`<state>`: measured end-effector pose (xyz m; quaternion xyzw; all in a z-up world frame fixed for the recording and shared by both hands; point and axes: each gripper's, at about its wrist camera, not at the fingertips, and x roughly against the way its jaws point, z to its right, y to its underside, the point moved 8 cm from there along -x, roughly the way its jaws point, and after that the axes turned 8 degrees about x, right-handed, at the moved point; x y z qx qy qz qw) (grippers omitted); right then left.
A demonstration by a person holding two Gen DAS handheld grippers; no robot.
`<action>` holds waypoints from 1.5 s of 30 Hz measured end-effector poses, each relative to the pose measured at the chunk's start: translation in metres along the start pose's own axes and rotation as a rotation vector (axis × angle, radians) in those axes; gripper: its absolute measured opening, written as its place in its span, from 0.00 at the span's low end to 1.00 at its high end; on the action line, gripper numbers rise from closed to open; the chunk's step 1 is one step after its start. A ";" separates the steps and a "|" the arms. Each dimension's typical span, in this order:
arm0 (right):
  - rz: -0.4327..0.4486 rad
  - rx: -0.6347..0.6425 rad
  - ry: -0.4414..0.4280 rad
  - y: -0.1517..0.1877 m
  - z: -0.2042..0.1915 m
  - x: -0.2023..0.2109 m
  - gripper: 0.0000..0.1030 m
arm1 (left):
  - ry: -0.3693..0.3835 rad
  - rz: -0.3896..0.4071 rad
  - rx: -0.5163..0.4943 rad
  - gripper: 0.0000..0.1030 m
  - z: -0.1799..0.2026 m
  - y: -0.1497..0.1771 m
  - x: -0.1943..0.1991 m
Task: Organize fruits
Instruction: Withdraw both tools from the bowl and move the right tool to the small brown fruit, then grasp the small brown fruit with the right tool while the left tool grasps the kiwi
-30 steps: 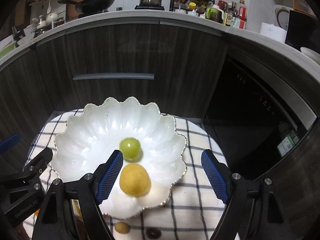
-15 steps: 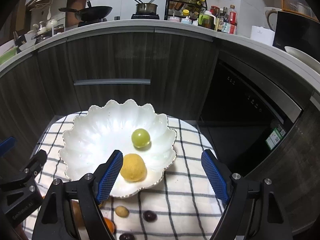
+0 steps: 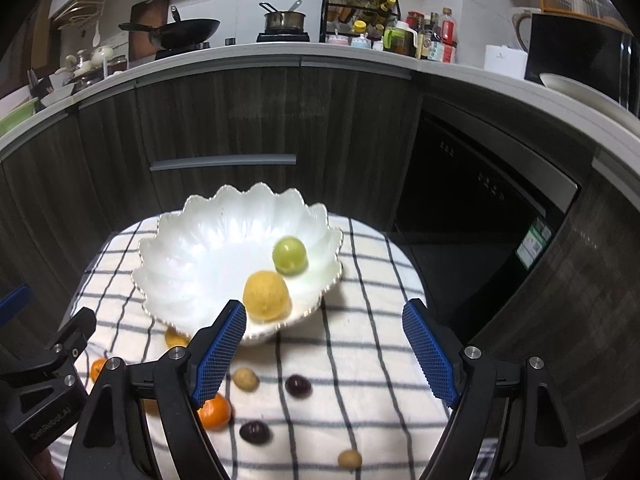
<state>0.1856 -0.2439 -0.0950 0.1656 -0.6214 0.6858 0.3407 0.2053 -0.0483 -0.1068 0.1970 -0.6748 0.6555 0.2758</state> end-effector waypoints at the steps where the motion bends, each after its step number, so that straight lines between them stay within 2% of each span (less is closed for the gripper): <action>1: -0.005 0.000 0.003 0.005 0.002 0.001 0.79 | -0.001 0.003 -0.006 0.94 0.002 0.003 0.002; 11: -0.040 -0.008 0.037 0.052 0.023 0.011 0.79 | 0.028 0.001 -0.015 0.96 0.023 0.037 0.012; 13: -0.047 -0.007 0.039 0.061 0.026 0.012 0.79 | 0.028 0.014 -0.014 1.00 0.025 0.044 0.016; 17: -0.078 -0.023 0.025 0.083 0.029 0.010 0.79 | 0.041 0.002 -0.019 1.00 0.032 0.059 0.018; 25: -0.145 -0.034 0.011 0.122 0.028 -0.007 0.79 | 0.021 -0.025 -0.052 1.00 0.039 0.082 0.009; 33: -0.175 -0.045 -0.040 0.140 0.021 -0.031 0.77 | -0.004 -0.053 -0.064 1.00 0.038 0.098 -0.003; 35: -0.176 -0.037 -0.043 0.141 0.019 -0.035 0.72 | -0.012 -0.060 -0.065 1.00 0.037 0.101 -0.006; 37: -0.186 -0.032 -0.055 0.143 0.016 -0.041 0.57 | -0.016 -0.066 -0.064 1.00 0.036 0.103 -0.009; 39: -0.210 -0.034 -0.076 0.148 0.013 -0.048 0.48 | -0.019 -0.074 -0.063 1.00 0.036 0.105 -0.011; 43: -0.233 -0.034 -0.078 0.154 0.010 -0.054 0.47 | -0.022 -0.083 -0.063 1.00 0.035 0.106 -0.014; 44: -0.235 -0.032 -0.078 0.155 0.009 -0.055 0.45 | -0.022 -0.085 -0.062 1.00 0.035 0.106 -0.015; 45: -0.240 -0.028 -0.076 0.156 0.008 -0.057 0.39 | -0.023 -0.086 -0.061 1.00 0.035 0.106 -0.016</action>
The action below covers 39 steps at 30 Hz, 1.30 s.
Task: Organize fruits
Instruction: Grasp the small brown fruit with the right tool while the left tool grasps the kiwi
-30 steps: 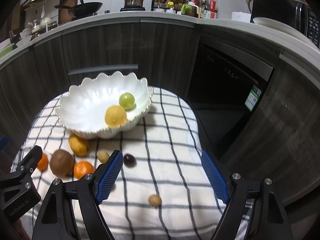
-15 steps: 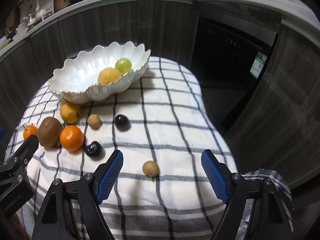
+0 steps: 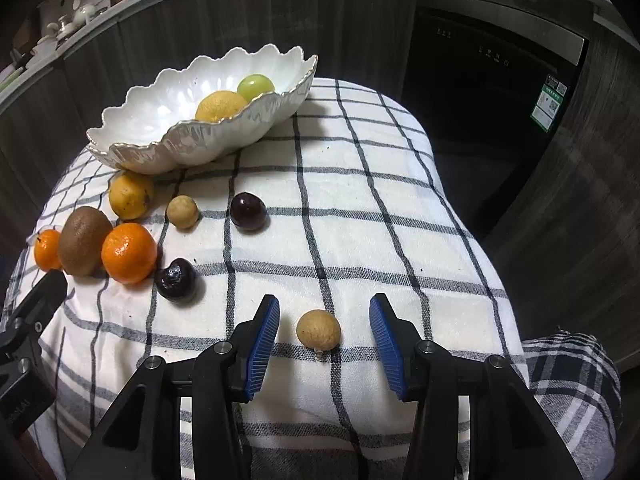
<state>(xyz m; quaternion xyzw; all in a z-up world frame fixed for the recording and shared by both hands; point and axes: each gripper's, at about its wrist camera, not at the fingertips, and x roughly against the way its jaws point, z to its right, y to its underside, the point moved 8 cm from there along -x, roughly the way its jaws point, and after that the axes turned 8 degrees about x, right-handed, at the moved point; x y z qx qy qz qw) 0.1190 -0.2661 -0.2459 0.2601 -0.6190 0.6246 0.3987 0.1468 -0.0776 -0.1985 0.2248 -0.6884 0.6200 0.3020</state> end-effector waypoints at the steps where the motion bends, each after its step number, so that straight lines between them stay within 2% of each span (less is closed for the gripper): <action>1: -0.009 0.002 -0.005 0.002 -0.001 -0.002 0.34 | 0.001 -0.003 0.001 1.00 0.000 0.000 -0.001; 8: -0.037 0.002 -0.012 0.006 -0.002 -0.009 0.24 | 0.002 -0.012 0.006 1.00 -0.001 0.002 -0.004; 13: -0.032 0.011 -0.016 0.005 -0.005 -0.007 0.24 | 0.003 -0.015 0.012 1.00 -0.003 0.001 -0.005; 24: 0.049 0.028 -0.018 -0.011 -0.009 0.022 0.24 | 0.033 -0.001 0.028 1.00 -0.003 -0.003 -0.001; 35: 0.110 0.071 -0.041 -0.040 -0.028 0.037 0.24 | 0.062 0.023 0.037 0.99 -0.011 -0.015 -0.011; 39: 0.113 0.076 -0.051 -0.048 -0.039 0.033 0.24 | 0.070 -0.007 0.040 0.92 -0.017 -0.014 -0.024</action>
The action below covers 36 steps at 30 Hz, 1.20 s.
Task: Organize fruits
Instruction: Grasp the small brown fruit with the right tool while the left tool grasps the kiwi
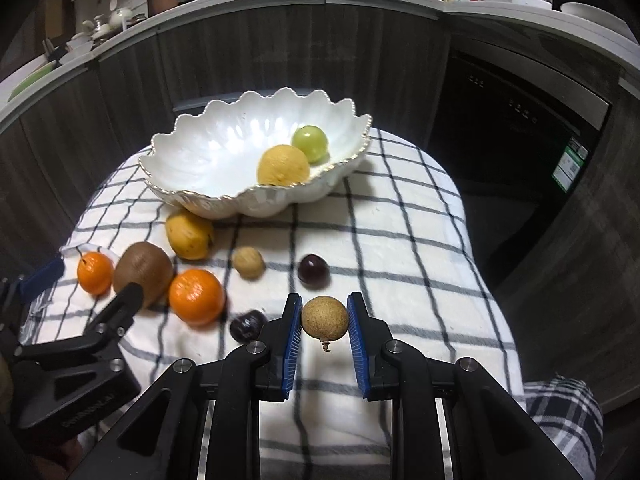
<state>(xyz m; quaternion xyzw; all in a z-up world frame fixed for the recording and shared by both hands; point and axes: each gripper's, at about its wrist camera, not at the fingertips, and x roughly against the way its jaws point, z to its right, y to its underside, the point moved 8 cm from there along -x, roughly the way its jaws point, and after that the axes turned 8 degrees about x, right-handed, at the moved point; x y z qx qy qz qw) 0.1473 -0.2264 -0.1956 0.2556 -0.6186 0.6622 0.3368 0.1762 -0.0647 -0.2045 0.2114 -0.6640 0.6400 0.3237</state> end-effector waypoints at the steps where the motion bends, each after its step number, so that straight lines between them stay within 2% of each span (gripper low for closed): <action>1: -0.002 0.000 -0.003 -0.002 -0.002 -0.003 0.24 | 0.000 -0.008 -0.002 0.91 -0.002 0.000 -0.004; 3: -0.006 0.000 -0.007 -0.005 -0.006 -0.008 0.24 | 0.006 -0.024 -0.007 0.80 -0.003 0.000 -0.011; 6: -0.010 0.000 -0.011 -0.008 -0.010 -0.013 0.24 | 0.012 -0.045 -0.019 0.72 -0.004 0.000 -0.020; 12: -0.021 -0.004 -0.016 -0.010 -0.014 -0.021 0.24 | 0.035 -0.071 -0.064 0.72 0.002 -0.003 -0.038; 24: -0.041 -0.009 -0.015 -0.012 -0.018 -0.036 0.24 | 0.087 -0.134 -0.052 0.70 0.003 0.009 -0.057; 29: -0.046 -0.009 -0.018 -0.012 -0.020 -0.039 0.24 | 0.106 -0.173 -0.039 0.60 0.005 0.016 -0.065; 32: -0.047 -0.014 -0.018 -0.011 -0.019 -0.039 0.24 | 0.108 -0.171 -0.049 0.54 0.008 0.018 -0.064; 36: -0.045 -0.016 -0.012 -0.012 -0.017 -0.038 0.24 | 0.104 -0.174 -0.039 0.54 0.006 0.018 -0.063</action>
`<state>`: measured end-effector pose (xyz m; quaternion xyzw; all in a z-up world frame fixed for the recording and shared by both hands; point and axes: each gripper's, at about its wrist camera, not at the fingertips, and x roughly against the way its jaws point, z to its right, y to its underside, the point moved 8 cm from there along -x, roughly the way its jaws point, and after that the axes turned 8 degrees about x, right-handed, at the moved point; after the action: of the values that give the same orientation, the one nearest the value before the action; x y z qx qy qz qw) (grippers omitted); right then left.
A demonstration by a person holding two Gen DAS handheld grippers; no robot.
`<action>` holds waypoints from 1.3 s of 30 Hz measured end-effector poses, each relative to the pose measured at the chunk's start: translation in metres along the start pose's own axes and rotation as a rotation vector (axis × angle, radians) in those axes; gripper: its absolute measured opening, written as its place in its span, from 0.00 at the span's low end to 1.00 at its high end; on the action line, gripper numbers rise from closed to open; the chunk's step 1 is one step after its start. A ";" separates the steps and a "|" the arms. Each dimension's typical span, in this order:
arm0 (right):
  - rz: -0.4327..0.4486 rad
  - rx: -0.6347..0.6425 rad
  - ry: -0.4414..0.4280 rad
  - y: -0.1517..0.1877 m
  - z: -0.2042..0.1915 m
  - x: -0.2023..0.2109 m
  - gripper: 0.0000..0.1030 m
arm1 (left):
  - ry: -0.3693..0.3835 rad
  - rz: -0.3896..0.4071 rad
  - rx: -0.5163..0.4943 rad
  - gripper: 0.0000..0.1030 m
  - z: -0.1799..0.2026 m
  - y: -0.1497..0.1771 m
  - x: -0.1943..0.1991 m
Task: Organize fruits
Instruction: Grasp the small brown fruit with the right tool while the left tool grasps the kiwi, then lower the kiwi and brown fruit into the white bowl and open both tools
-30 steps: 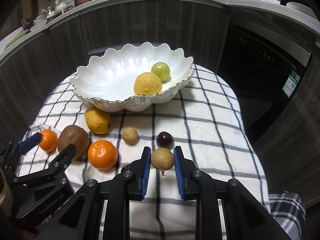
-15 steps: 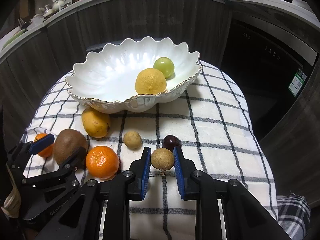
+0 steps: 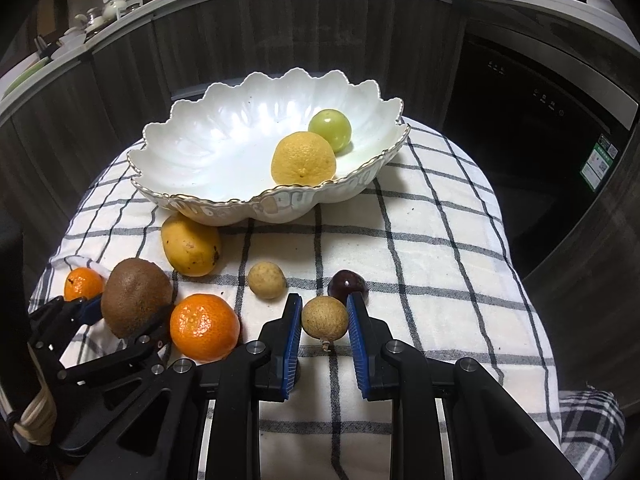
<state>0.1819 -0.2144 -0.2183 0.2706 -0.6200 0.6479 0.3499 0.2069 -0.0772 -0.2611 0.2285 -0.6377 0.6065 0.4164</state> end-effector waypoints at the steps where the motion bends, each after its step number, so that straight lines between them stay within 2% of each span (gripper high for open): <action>1: 0.002 0.001 0.001 0.000 0.000 0.001 0.24 | -0.002 0.001 0.003 0.54 -0.001 0.000 0.001; 8: 0.020 0.002 0.000 -0.005 0.000 0.009 0.24 | -0.015 0.038 0.013 0.54 -0.004 -0.007 0.015; 18: 0.073 0.006 -0.002 -0.022 0.001 0.031 0.24 | -0.019 0.114 0.030 0.53 -0.004 -0.034 0.046; 28: 0.156 0.018 0.007 -0.072 0.013 0.043 0.24 | 0.006 0.195 0.042 0.53 0.004 -0.088 0.064; 39: 0.170 0.011 0.006 -0.124 0.029 0.014 0.24 | 0.014 0.221 0.030 0.53 0.008 -0.141 0.046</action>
<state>0.2688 -0.2435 -0.1287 0.2167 -0.6363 0.6795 0.2941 0.2919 -0.0976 -0.1405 0.1587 -0.6470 0.6598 0.3478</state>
